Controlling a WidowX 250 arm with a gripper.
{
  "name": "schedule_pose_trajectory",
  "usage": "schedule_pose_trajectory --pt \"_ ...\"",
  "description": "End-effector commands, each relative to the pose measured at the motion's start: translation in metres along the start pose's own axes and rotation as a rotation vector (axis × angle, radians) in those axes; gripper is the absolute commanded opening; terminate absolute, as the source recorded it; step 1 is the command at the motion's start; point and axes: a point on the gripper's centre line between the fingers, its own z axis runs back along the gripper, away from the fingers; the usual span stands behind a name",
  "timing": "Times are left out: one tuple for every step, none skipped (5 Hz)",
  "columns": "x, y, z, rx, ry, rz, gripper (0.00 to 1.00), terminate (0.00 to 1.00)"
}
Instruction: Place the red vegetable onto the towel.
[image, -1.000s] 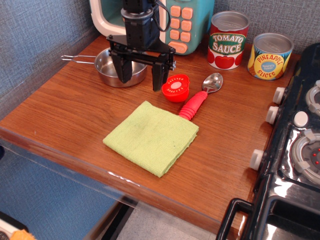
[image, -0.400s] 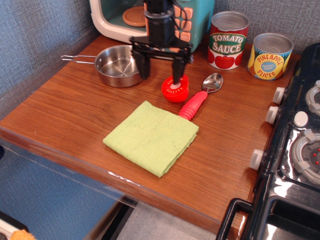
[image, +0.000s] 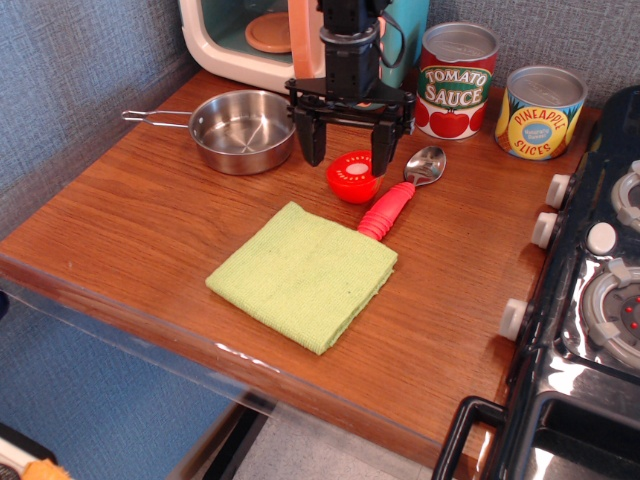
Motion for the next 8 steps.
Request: schedule_pose_trajectory --pt "-0.003 0.018 -0.017 0.062 0.047 0.014 1.0 0.0" --pt "-0.009 0.019 -0.025 0.08 0.07 -0.001 1.0 0.0" --pt "-0.01 0.017 -0.022 0.074 0.045 -0.016 0.0 0.0" --pt "-0.01 0.015 -0.01 0.079 0.018 -0.025 0.0 0.0" --pt "-0.01 0.013 0.0 0.069 -0.012 -0.031 0.0 0.0" --pt "-0.021 0.002 0.035 0.079 -0.137 -0.043 0.0 0.0" --pt "-0.047 -0.01 0.059 0.068 -0.2 -0.083 0.0 0.0" --pt "-0.083 -0.015 0.057 0.116 -0.159 -0.148 0.0 0.0"
